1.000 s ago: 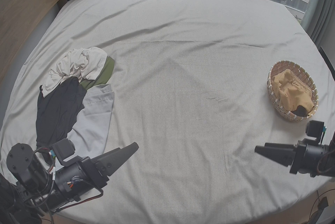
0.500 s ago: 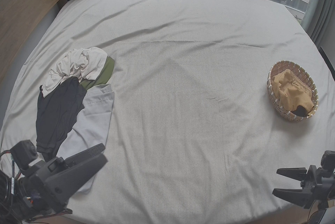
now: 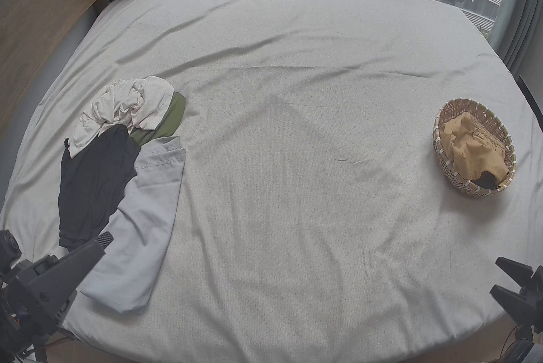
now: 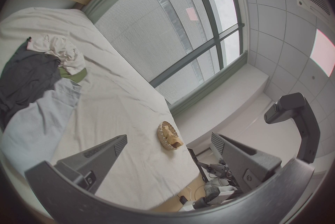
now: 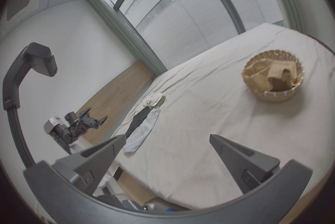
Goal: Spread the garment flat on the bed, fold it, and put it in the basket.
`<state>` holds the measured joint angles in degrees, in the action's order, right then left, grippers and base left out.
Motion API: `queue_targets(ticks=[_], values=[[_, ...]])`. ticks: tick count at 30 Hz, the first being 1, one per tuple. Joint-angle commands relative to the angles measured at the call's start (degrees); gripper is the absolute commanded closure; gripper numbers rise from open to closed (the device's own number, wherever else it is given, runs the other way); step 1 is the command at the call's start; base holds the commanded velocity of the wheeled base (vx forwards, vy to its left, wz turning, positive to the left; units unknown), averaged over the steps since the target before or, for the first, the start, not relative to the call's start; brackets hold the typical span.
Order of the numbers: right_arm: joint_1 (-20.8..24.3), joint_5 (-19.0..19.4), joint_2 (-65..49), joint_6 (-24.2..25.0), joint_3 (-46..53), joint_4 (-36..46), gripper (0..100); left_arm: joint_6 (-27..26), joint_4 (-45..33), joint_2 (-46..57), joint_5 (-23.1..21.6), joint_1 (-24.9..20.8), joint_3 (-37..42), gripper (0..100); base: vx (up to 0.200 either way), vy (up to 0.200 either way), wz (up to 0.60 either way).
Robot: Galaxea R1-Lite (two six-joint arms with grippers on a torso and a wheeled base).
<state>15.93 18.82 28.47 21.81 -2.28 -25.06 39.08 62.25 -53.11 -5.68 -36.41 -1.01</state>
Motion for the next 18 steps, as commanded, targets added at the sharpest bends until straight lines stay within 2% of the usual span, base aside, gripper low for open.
queue_targets(ticks=[1, 5, 9, 11, 13, 15, 16, 18], values=[[-6.6, 0.1, -15.6, -1.8, 0.2, 9.6, 0, -0.1, -8.3, 11.1, -1.4, 5.7, 1.0, 0, 0.000, 0.000, 0.00], [-7.8, -0.1, -23.1, -3.4, 0.3, 18.1, 0, -0.3, -16.3, 19.3, -4.6, 10.4, 1.0, 0, 0.000, 0.000, 0.00], [-8.4, -1.2, -22.5, -5.4, 1.8, 16.8, 0, -0.4, -24.7, 28.4, -10.7, 17.4, 1.0, 0, 0.000, 0.000, 0.00], [-10.5, -3.0, -22.5, -6.3, 1.9, 16.9, 0, -1.3, -29.6, 34.2, -13.7, 21.3, 1.0, 0, 0.000, 0.000, 0.00], [-11.8, -3.3, -22.6, -7.6, 2.0, 17.0, 0, -2.9, -33.2, 38.2, -15.8, 23.4, 1.0, 0, 0.000, 0.000, 0.00], [-16.8, -3.1, -25.0, -10.5, 2.1, 19.8, 0, -7.7, -41.5, 44.4, -17.9, 27.5, 1.0, 0, 0.000, 0.000, 0.00], [-18.0, -3.4, -26.3, -12.2, 2.0, 21.6, 0, -10.3, -45.2, 47.0, -18.2, 29.5, 1.0, 0, 0.000, 0.000, 0.00], [-17.5, -4.9, -26.4, -14.4, 1.9, 22.5, 0, -17.1, -50.8, 47.8, -16.8, 30.3, 1.0, 0, 0.000, 0.000, 0.00]])
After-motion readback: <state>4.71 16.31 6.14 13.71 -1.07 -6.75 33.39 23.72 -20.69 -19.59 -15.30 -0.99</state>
